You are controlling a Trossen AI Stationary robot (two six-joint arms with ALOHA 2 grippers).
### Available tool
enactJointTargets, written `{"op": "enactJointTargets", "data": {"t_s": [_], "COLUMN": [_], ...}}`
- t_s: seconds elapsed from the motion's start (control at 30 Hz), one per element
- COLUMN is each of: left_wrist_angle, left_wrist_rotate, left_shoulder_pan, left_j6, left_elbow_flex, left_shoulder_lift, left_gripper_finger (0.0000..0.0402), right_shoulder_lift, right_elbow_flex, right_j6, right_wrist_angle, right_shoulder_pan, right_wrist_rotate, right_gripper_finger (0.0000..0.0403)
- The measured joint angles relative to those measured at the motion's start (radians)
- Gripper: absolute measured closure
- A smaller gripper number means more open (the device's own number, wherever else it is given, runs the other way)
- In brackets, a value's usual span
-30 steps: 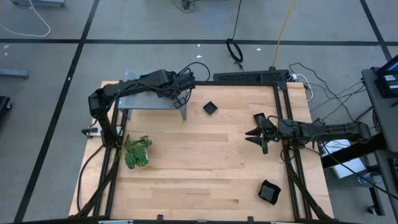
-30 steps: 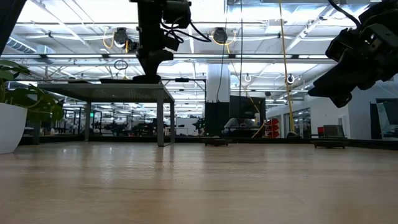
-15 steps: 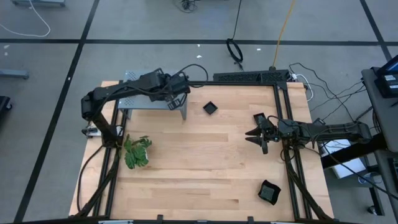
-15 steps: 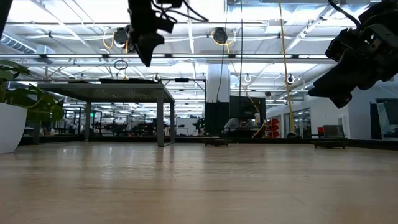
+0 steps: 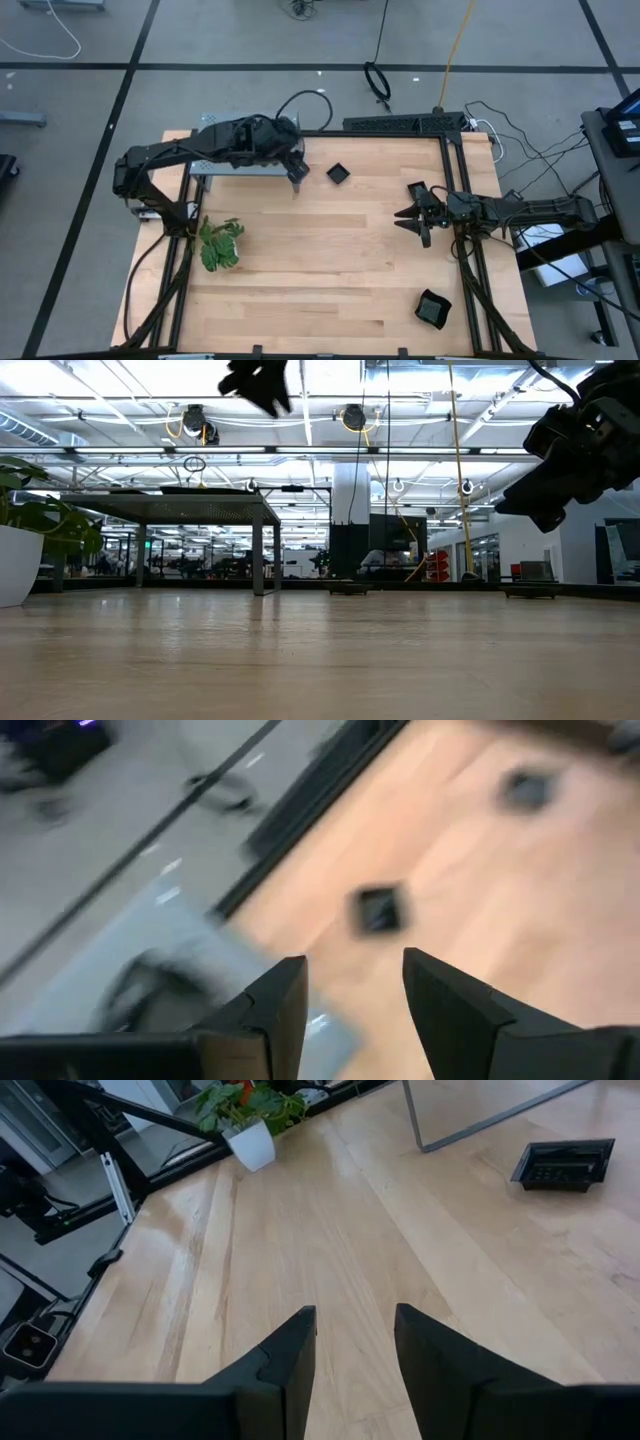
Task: Pick & Place Mini shaped plates
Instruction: Stack the square plate on top of the square plate on the shelf
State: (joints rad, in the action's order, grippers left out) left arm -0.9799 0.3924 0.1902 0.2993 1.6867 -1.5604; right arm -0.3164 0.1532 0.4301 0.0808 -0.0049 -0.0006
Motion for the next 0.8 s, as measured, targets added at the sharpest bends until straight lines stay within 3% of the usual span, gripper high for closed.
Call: {"op": "enactJointTargets", "data": {"t_s": [0.23, 0.6, 0.8], "left_wrist_angle": [0.259, 0.418, 0.439], "left_wrist_rotate": [-0.136, -0.140, -0.140], "left_shoulder_pan": [-0.066, -0.167, -0.212], "left_j6": [-0.003, 0.000, 0.083], "left_elbow_flex": [0.000, 0.000, 0.000], "left_shoulder_lift": [-0.002, -0.005, -0.005], "left_gripper_finger": [0.0231, 0.0231, 0.0231], "right_shoulder_lift": [0.000, 0.000, 0.000], "right_elbow_flex": [0.000, 0.000, 0.000], "right_j6": [0.002, 0.063, 0.063], "right_wrist_angle": [-0.011, -0.016, -0.153], "right_shoulder_pan": [0.000, 0.000, 0.000], "right_wrist_rotate": [0.000, 0.004, 0.031], "right_gripper_finger": [0.0277, 0.0277, 0.0277]}}
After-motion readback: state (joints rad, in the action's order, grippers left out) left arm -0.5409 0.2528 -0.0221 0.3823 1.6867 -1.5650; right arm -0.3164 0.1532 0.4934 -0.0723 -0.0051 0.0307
